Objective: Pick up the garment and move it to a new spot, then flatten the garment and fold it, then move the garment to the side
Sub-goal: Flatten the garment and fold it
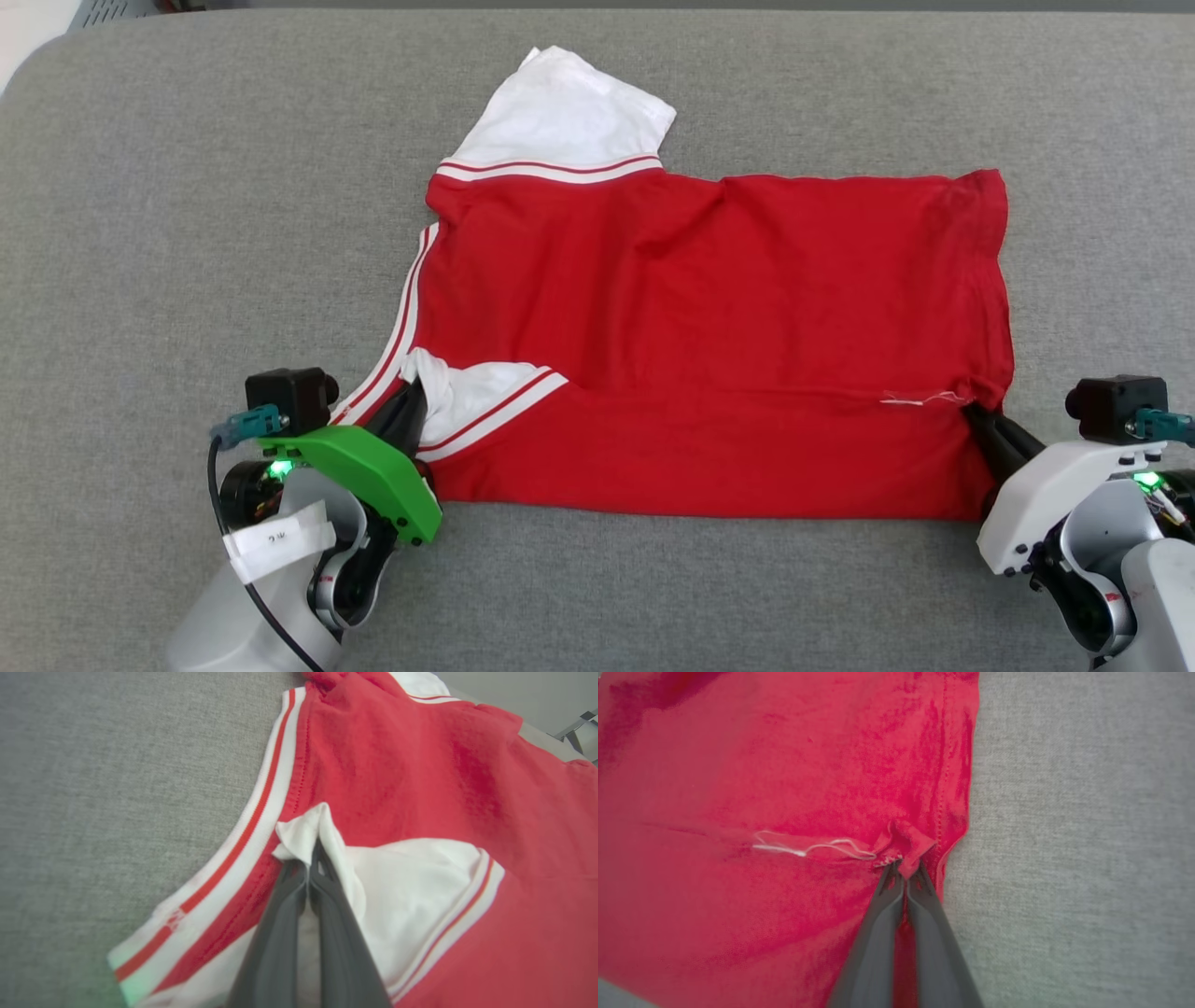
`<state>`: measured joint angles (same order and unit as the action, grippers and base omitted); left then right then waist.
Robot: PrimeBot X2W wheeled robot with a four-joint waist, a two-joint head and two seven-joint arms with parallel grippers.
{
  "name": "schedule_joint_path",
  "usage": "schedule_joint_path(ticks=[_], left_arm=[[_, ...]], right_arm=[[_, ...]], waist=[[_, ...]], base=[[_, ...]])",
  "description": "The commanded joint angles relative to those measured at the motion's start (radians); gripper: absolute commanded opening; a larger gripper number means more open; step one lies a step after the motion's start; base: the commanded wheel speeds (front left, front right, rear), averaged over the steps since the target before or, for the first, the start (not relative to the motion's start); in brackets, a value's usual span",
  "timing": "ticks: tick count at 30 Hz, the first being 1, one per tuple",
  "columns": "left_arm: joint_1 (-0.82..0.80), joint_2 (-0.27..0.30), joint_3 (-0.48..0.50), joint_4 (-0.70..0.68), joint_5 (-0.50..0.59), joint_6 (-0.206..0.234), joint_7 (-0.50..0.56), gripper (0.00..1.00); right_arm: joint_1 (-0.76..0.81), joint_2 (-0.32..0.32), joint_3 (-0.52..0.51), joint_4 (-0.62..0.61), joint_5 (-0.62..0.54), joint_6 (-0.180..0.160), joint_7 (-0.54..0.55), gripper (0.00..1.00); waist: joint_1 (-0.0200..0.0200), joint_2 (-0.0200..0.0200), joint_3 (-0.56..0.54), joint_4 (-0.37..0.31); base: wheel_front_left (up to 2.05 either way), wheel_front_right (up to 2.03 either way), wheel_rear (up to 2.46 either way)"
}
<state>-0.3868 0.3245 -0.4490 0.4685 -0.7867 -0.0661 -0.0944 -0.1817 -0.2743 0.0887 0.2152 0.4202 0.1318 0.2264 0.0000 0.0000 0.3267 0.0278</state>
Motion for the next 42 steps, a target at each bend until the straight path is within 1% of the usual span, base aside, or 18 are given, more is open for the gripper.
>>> schedule_joint_path(ticks=[1,3,4,5,6,7,11,15,18,22,24,29,32,37,42], left_arm=[[-0.024,-0.007,-0.005,0.019,-0.009,-0.008,0.009,0.00],[-0.036,-0.012,-0.011,0.044,-0.013,-0.016,0.014,0.00],[-0.041,-0.014,-0.015,0.056,-0.013,-0.020,0.014,0.16],[-0.044,-0.017,-0.015,0.065,-0.015,-0.022,0.010,0.31],[-0.047,-0.019,-0.016,0.075,-0.015,-0.023,0.006,0.77],[-0.050,-0.020,-0.016,0.080,-0.013,-0.024,-0.001,1.00],[-0.049,-0.019,-0.002,0.101,-0.009,-0.008,-0.042,1.00],[-0.035,-0.005,0.013,0.100,-0.001,0.020,-0.076,1.00],[-0.021,0.019,0.022,0.087,0.007,0.044,-0.082,1.00],[0.000,0.063,0.034,0.060,0.007,0.075,-0.050,1.00],[0.009,0.088,0.034,0.038,-0.004,0.078,-0.002,1.00],[0.023,0.168,0.003,-0.051,-0.039,0.074,0.220,1.00],[0.028,0.214,-0.014,-0.104,-0.061,0.080,0.349,1.00],[0.044,0.275,-0.049,-0.178,-0.105,0.109,0.571,1.00],[0.058,0.300,-0.060,-0.227,-0.141,0.155,0.695,1.00]], right_arm=[[-0.013,-0.004,0.013,0.031,0.008,-0.001,-0.004,0.00],[-0.022,-0.009,0.023,0.056,0.009,-0.001,-0.020,0.40],[-0.025,-0.011,0.030,0.068,0.010,-0.001,-0.029,1.00],[-0.025,-0.010,0.037,0.074,0.017,-0.001,-0.037,1.00],[-0.025,-0.014,0.042,0.081,0.018,-0.001,-0.050,1.00],[-0.023,-0.016,0.045,0.084,0.019,-0.001,-0.063,1.00],[-0.008,-0.010,0.042,0.076,0.025,-0.001,-0.148,1.00],[0.022,0.005,0.002,0.049,0.002,-0.001,-0.248,1.00],[0.048,0.026,-0.031,0.019,-0.035,-0.001,-0.304,1.00],[0.083,0.065,-0.070,-0.026,-0.090,-0.001,-0.350,1.00],[0.102,0.085,-0.086,-0.051,-0.111,-0.001,-0.354,1.00],[0.147,0.120,-0.113,-0.112,-0.146,-0.001,-0.331,1.00],[0.168,0.133,-0.126,-0.137,-0.154,-0.001,-0.305,1.00],[0.193,0.144,-0.129,-0.161,-0.160,-0.001,-0.269,1.00],[0.196,0.152,-0.124,-0.184,-0.158,-0.001,-0.262,1.00]], waist=[[0.0000,0.0000,0.007,0.002],[0.0000,0.0000,0.008,0.005],[0.0000,0.0000,0.005,0.006],[0.0000,0.0000,0.002,0.007],[0.0000,0.0000,-0.004,0.010],[0.0000,0.0000,-0.008,0.011],[0.0000,0.0000,-0.039,0.012],[0.0000,0.0000,-0.083,0.010],[0.0000,0.0000,-0.112,0.000],[0.0000,0.0000,-0.151,-0.012],[0.0000,0.0000,-0.166,-0.016],[0.0000,0.0000,-0.183,-0.024],[0.0000,0.0000,-0.187,-0.030],[0.0000,0.0000,-0.187,-0.046],[0.0000,0.0000,-0.172,-0.070]], base=[[0.00,0.00,0.00],[0.00,0.00,0.00],[0.00,0.00,0.00],[0.00,0.00,0.00],[0.00,0.00,0.00],[0.00,0.00,0.00],[0.00,0.00,0.00],[0.00,0.00,0.00],[0.00,0.00,0.00],[0.00,0.00,0.00],[0.00,0.00,0.00],[0.00,0.00,0.00],[0.00,0.00,0.00],[0.00,0.00,0.00],[0.00,0.00,0.00]])
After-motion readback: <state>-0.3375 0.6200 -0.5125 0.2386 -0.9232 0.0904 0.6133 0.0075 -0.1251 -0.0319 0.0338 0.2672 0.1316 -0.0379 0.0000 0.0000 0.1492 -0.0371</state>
